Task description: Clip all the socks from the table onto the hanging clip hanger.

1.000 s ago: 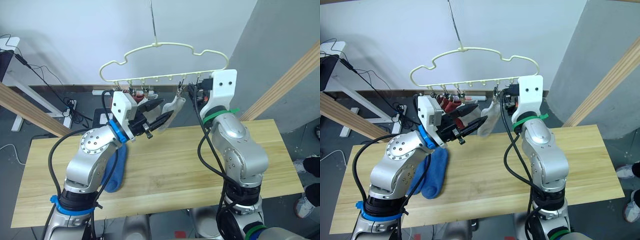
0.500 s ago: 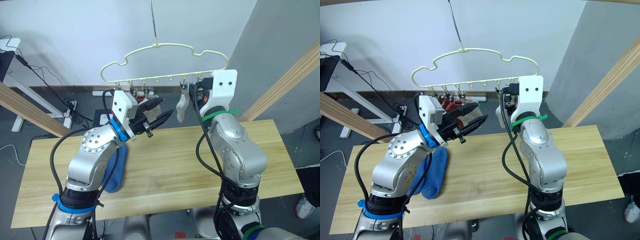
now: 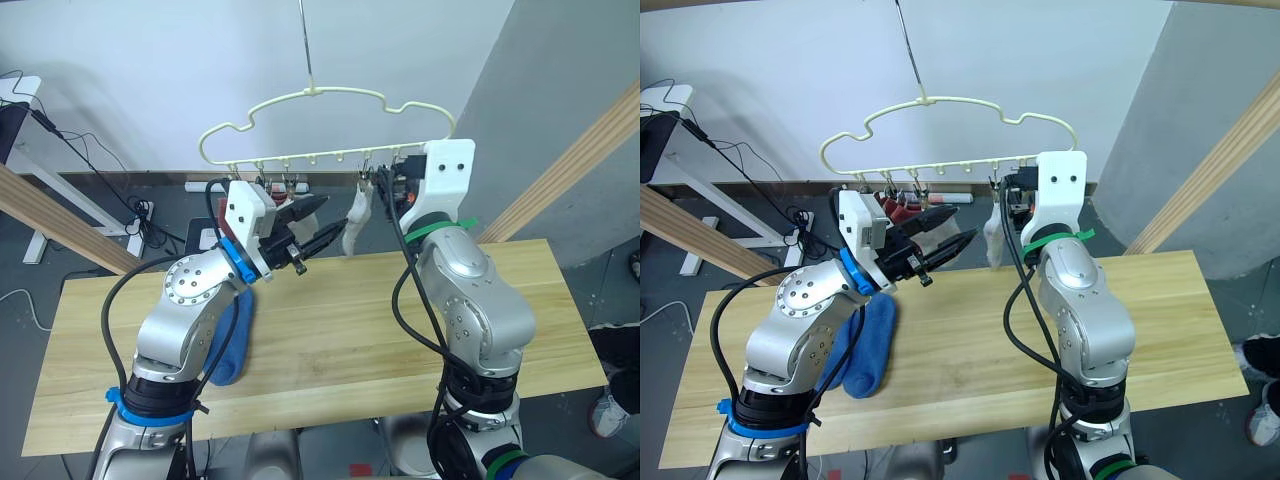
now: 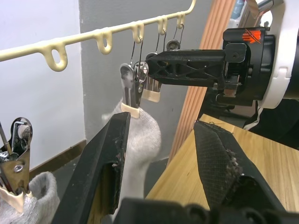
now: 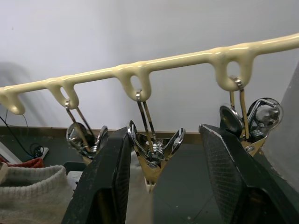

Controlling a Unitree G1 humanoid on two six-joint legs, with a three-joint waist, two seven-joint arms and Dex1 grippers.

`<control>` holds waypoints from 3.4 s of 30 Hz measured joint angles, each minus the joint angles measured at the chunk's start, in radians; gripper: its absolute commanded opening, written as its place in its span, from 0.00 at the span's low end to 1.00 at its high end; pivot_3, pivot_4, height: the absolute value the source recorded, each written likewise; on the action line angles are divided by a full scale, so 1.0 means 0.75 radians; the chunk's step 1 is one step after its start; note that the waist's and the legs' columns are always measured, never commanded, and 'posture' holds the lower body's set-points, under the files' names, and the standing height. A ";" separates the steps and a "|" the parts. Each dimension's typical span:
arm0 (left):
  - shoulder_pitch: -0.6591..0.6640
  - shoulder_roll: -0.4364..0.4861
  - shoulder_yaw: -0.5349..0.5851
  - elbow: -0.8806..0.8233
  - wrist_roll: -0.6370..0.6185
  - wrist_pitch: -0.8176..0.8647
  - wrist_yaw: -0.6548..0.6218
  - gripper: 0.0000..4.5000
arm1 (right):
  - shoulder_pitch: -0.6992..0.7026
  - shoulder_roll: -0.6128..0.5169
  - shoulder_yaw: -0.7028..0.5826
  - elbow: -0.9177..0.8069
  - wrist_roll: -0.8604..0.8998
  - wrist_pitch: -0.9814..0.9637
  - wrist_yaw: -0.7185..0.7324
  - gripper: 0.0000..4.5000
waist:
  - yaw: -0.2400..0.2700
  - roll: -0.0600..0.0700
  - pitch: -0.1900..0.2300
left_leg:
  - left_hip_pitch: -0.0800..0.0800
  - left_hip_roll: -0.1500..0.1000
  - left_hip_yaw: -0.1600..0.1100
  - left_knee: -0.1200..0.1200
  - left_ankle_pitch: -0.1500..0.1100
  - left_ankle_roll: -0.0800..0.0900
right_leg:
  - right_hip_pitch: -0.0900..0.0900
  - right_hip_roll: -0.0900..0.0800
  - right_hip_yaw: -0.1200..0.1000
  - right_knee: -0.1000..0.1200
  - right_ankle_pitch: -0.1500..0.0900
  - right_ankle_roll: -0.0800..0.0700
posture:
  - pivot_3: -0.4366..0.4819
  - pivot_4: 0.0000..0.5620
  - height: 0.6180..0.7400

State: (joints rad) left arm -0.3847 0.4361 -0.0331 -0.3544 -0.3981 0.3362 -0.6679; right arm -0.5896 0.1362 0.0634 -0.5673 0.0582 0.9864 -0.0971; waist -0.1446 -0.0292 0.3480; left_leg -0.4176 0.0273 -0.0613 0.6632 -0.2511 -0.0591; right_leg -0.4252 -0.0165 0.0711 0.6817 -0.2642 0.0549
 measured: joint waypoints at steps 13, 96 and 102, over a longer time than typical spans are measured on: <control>0.014 -0.003 -0.003 0.000 0.015 -0.009 -0.001 0.53 | 0.000 0.000 0.015 -0.003 0.017 -0.004 -0.007 0.03 | -0.001 0.000 0.000 | 0.000 0.000 0.000 0.000 0.000 0.000 | 0.000 0.000 0.000 0.000 0.000 0.000 | 0.23 0.50 1.00; 0.606 -0.221 0.053 0.274 0.411 -0.128 0.453 0.56 | 0.028 -0.038 0.052 -0.009 0.016 -0.024 0.071 0.03 | -0.033 -0.001 -0.024 | 0.000 0.001 0.000 -0.003 0.003 0.005 | -0.001 0.000 0.001 -0.002 0.004 0.000 | 0.23 0.52 1.00; 0.691 -0.224 0.084 0.194 0.402 -0.075 0.495 0.92 | 0.028 -0.039 0.054 -0.009 0.016 -0.024 0.072 0.03 | -0.032 -0.001 -0.024 | 0.000 0.001 0.000 -0.003 0.003 0.005 | -0.001 0.000 0.001 -0.002 0.004 0.000 | 0.23 0.53 1.00</control>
State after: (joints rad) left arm 0.1337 0.2681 0.0302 -0.2093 -0.0965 0.2798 -0.2967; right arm -0.5684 0.1070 0.1042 -0.5738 0.0700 0.9685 -0.0430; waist -0.1683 -0.0300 0.3297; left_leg -0.4172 0.0279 -0.0613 0.6609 -0.2488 -0.0551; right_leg -0.4258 -0.0167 0.0717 0.6799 -0.2614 0.0547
